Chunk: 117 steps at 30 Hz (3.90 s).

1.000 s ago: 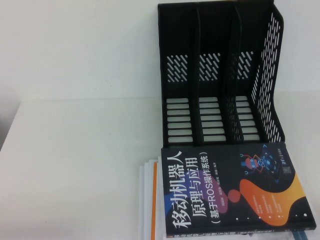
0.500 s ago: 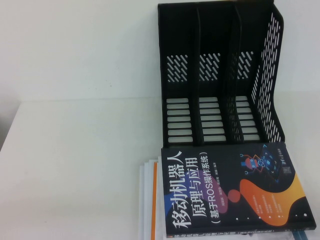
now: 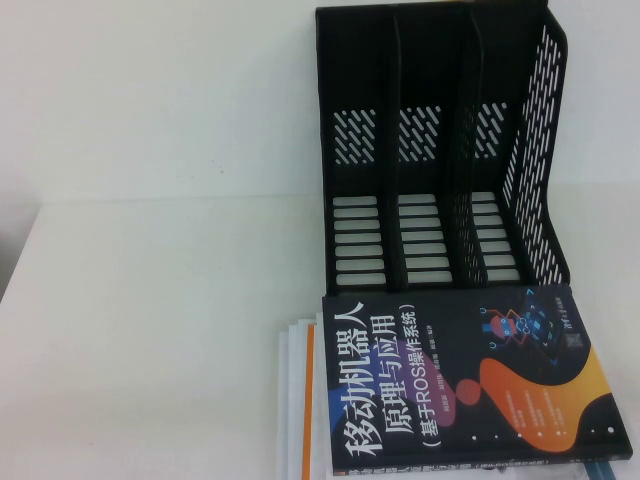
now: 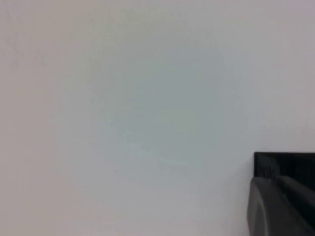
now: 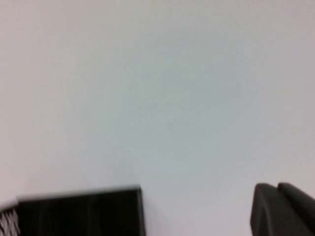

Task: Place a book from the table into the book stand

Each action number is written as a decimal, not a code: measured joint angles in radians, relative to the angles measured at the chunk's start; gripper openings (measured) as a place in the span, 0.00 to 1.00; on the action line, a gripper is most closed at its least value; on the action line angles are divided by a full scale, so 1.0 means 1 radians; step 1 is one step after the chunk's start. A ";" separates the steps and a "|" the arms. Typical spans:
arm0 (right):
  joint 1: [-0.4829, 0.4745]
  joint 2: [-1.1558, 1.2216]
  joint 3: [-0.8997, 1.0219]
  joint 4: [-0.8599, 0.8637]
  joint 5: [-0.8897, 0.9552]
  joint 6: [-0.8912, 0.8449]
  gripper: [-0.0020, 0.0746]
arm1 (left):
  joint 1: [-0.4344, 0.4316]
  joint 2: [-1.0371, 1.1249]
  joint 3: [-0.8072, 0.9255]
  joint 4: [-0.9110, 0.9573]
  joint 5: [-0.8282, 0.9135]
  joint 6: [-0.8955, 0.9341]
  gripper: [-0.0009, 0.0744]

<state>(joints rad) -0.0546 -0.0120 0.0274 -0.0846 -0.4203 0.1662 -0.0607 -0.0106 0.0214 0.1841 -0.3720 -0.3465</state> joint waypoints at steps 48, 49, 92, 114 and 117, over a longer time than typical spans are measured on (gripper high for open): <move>0.000 1.203 -0.606 0.736 1.042 -0.671 0.02 | 0.000 1.056 -0.559 -1.428 1.158 0.951 0.01; 0.000 1.230 -0.623 0.740 1.042 -0.679 0.02 | 0.000 1.072 -0.572 -1.437 1.153 0.954 0.01; 0.171 1.494 -0.793 0.916 1.005 -0.844 0.02 | 0.000 1.106 -0.591 -1.736 1.132 1.108 0.29; 0.311 1.494 -0.795 0.957 0.903 -0.844 0.02 | 0.002 1.450 -0.642 -1.773 1.327 1.208 0.70; 0.311 1.494 -0.795 0.959 0.903 -0.844 0.02 | 0.029 1.465 -0.659 -1.774 1.330 1.210 0.70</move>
<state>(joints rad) 0.2561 1.4815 -0.7678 0.8741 0.4826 -0.6780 -0.0319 1.4547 -0.6375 -1.5897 0.9578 0.8632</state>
